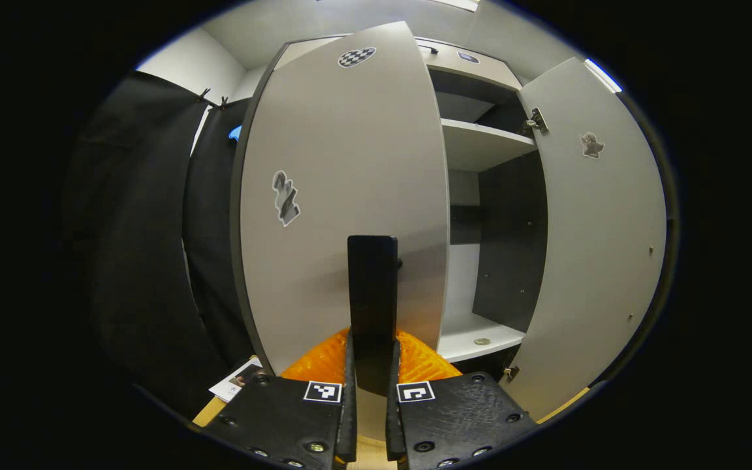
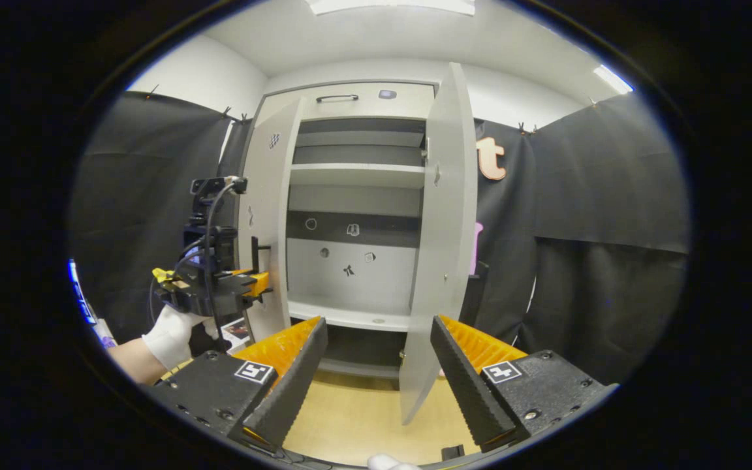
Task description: Open the right door of the double-door shoe cabinet with the right hand, and open the left door with the left hand.
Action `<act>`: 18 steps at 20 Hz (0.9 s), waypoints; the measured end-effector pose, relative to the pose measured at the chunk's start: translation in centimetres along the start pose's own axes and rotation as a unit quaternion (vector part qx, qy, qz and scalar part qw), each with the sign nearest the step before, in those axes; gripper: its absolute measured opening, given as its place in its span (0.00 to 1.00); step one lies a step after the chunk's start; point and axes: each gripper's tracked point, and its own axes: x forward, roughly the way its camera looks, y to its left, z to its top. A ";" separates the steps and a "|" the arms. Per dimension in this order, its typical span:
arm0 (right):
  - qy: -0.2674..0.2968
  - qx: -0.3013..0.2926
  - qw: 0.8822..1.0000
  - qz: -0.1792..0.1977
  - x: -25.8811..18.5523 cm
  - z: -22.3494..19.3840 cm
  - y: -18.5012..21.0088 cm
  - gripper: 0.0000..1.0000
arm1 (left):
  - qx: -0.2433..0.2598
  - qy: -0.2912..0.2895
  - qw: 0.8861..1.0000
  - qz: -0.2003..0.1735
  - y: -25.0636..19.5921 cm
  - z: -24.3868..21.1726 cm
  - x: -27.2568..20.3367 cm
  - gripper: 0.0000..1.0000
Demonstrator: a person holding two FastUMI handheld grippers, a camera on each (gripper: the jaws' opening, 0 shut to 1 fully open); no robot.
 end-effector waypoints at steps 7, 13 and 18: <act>-0.004 0.003 1.000 0.000 -0.4 0.5 1.0 1.00 | -0.002 0.000 1.000 -0.002 1.7 -0.1 -2.1 0.09; -0.004 0.003 1.000 0.016 -0.3 0.5 3.6 1.00 | 0.008 -0.006 1.000 0.022 5.2 -0.4 -4.0 0.08; -0.001 0.002 0.999 0.043 0.0 0.1 6.7 1.00 | 0.004 -0.003 0.998 0.058 8.7 -0.6 -5.2 0.00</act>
